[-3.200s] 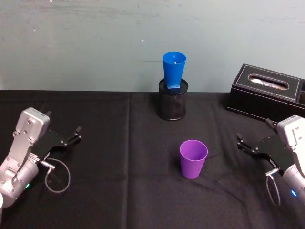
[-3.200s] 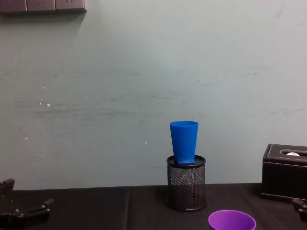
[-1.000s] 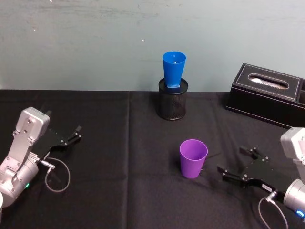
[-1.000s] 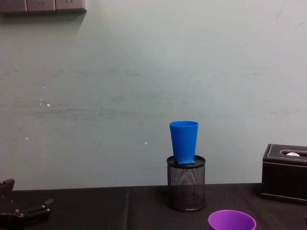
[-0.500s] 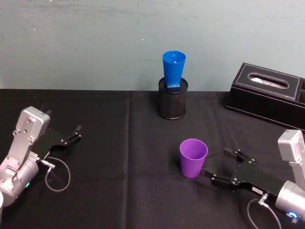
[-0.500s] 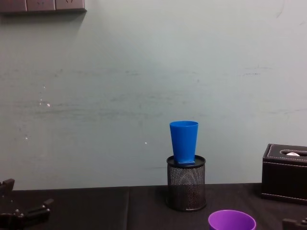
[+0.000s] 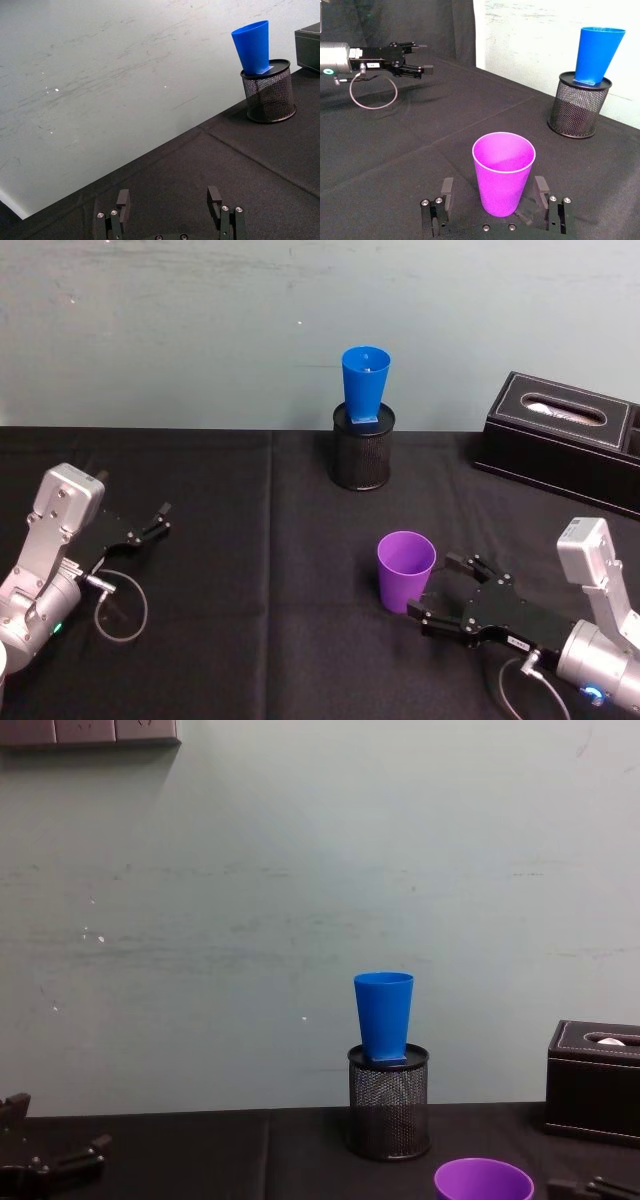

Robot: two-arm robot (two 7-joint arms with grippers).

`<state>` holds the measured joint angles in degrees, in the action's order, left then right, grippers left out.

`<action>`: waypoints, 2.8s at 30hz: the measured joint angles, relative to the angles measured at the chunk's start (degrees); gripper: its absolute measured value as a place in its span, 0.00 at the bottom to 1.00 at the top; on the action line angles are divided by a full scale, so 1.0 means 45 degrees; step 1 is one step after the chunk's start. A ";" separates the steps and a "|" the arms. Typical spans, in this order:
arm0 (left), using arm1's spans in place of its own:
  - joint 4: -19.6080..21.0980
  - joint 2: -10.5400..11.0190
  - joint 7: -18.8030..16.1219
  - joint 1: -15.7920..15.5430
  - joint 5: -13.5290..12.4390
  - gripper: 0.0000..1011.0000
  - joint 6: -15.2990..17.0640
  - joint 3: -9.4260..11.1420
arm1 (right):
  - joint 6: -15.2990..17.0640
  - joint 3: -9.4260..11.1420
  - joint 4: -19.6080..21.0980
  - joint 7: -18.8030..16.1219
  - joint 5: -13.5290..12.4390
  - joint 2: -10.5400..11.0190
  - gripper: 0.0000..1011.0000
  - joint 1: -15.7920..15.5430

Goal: Pick up one cup with a gripper and tap it against the other cup.

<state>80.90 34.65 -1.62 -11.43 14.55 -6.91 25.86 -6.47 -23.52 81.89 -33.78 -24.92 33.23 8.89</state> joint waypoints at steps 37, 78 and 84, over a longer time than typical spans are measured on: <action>0.0000 0.0000 0.0000 0.0000 0.0000 1.00 0.0001 0.0000 | -0.0488 -0.0182 -0.1829 0.0240 0.1062 -0.1840 0.99 0.1090; 0.0000 0.0000 0.0000 0.0000 0.0000 1.00 0.0000 0.0000 | -0.0731 -0.0074 -0.1911 0.0343 0.1220 -0.1960 0.78 0.1063; 0.0000 0.0000 0.0000 0.0000 0.0000 1.00 0.0000 0.0000 | -0.0726 -0.0075 -0.1905 0.0340 0.1213 -0.1958 0.73 0.1062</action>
<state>80.90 34.65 -1.62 -11.43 14.55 -6.91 25.86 -9.74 -23.86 73.32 -32.25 -19.46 24.42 13.67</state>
